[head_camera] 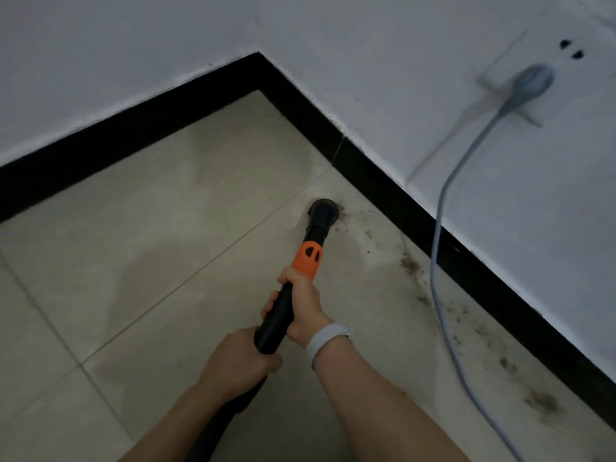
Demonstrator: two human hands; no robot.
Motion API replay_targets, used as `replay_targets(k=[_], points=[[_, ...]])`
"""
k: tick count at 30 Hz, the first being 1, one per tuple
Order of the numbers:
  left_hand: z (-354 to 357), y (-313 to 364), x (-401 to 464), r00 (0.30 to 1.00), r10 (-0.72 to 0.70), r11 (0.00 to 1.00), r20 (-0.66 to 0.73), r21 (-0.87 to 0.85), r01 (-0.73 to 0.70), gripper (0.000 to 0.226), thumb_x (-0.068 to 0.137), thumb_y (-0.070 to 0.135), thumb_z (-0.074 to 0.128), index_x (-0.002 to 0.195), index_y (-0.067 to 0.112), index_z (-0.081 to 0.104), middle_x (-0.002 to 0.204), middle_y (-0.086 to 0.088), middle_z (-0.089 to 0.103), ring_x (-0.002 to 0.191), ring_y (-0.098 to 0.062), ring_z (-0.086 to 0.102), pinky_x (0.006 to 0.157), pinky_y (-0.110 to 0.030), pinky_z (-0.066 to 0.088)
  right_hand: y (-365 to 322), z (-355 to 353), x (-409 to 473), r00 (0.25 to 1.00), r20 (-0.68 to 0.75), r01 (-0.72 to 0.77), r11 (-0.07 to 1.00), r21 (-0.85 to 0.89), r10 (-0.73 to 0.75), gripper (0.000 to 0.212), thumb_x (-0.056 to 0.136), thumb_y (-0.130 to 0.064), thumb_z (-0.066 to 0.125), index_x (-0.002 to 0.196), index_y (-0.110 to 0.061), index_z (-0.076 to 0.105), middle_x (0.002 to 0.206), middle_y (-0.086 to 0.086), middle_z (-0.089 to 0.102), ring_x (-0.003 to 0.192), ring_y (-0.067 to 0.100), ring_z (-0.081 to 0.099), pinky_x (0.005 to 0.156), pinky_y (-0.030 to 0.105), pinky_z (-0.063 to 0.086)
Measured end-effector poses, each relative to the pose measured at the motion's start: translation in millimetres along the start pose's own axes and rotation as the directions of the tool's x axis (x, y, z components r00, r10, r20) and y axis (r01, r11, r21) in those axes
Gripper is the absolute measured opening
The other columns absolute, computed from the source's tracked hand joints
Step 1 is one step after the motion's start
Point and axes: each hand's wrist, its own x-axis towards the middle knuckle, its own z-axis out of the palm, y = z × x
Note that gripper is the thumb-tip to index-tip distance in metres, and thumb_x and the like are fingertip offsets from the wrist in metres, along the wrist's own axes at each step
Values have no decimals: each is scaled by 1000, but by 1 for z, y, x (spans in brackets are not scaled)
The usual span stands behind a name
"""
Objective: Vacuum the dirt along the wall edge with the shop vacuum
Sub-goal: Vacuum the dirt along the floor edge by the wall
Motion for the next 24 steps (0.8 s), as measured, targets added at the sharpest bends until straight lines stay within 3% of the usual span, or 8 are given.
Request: replay_targets(k=[5,12,15,18,22,24], points=[[-4,-2,-3,997,-33,999,74,37,30,29,62,14,67,56,19,39,46,8,47,41,-9,43,49,-24,30,9,-1,-7,998,-54,-27,998,49,29,13,76,-6,53,68,-9,44,45,6,46,37,20,42,47,24,42],[-16,-5,-7,989,-70,998,127,15,68,26,62,14,66,58,16,40,55,1,51,46,-12,45,51,-24,34,17,13,-11,993,-118,5,1000,26,-1,13,76,-5,55,69,-9,45,45,7,46,37,20,43,45,24,43],[-22,-4,5,995,-79,996,57,-38,81,21,53,21,61,63,12,47,61,-4,55,52,-16,51,54,-25,39,7,25,1,998,-60,22,999,-45,-24,13,78,-6,55,72,-8,44,51,8,46,40,21,43,47,26,44],[-25,-1,14,997,-52,996,-49,-69,48,16,68,14,67,72,11,52,68,-5,58,58,-18,54,55,-25,40,-9,39,9,999,-2,35,994,-105,-35,12,78,-6,54,74,-8,44,53,8,46,41,20,43,48,26,44],[-19,1,15,961,77,995,-264,77,-59,20,80,18,65,92,16,49,75,3,57,64,-10,54,52,-24,40,-17,45,14,999,26,39,993,-115,-36,12,77,-6,55,75,-9,44,55,8,47,42,20,43,51,27,45],[-11,2,14,956,107,987,-272,142,-70,23,81,20,65,94,17,46,76,3,56,67,-15,56,54,-27,43,-17,37,12,999,32,45,994,-96,-42,11,77,-6,55,74,-9,44,54,8,47,41,20,43,51,27,44]])
